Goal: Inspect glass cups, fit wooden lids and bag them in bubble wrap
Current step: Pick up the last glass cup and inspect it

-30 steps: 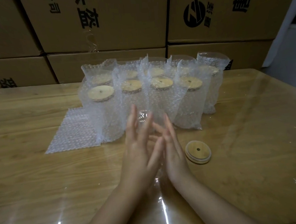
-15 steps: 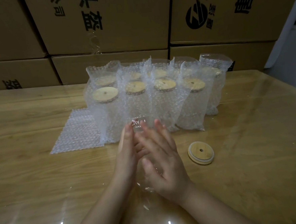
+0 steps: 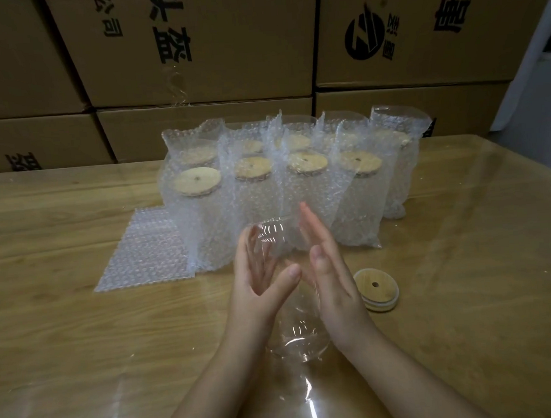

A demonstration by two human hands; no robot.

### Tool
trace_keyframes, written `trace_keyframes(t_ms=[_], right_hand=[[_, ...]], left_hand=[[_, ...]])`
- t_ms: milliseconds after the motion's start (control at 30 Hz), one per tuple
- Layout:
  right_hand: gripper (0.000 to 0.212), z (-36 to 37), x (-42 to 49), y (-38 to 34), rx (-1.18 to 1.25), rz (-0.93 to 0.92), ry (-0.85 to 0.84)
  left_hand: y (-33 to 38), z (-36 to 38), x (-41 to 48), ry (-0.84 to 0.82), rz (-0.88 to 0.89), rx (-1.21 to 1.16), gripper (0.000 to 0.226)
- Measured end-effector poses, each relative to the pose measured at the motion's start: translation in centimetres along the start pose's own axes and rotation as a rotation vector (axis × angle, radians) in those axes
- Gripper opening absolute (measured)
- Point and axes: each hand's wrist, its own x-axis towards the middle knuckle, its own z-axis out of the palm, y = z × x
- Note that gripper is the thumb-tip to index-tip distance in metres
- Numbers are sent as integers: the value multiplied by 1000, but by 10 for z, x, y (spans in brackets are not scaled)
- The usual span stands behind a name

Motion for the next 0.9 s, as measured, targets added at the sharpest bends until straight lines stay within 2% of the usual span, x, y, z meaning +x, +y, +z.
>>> trace_keyframes(t_ms=[67, 133, 233, 367, 467, 567, 633, 700, 767, 833, 900], right_hand=[[60, 1, 2, 0, 149, 182, 22], [66, 0, 5, 2, 230, 326, 31], [75, -1, 6, 8, 279, 380, 54], [67, 5, 5, 12, 270, 227, 291], [61, 0, 0, 9, 165, -8, 391], [47, -2, -8, 9, -53, -263, 300], [47, -2, -9, 7, -221, -399, 187], [45, -4, -7, 6, -487, -596, 61], [44, -1, -7, 6, -634, -745, -21], [43, 5, -8, 9, -608, -709, -1], [47, 11, -11, 12, -456, -520, 39]], left_hand=[[1, 0, -2, -30, 56, 122, 89], [3, 0, -3, -71, 110, 249, 86], [6, -2, -3, -107, 146, 384, 80], [6, 7, -9, -106, 162, 441, 75], [2, 20, -18, -93, 144, 444, 77], [5, 21, -18, -65, 43, 268, 93], [7, 18, -16, -50, 27, 163, 101], [9, 18, -14, -10, 57, 63, 102], [12, 17, -13, 69, 72, -16, 99], [11, 14, -14, 123, 107, -35, 91], [10, 17, -16, 141, 171, -2, 84]])
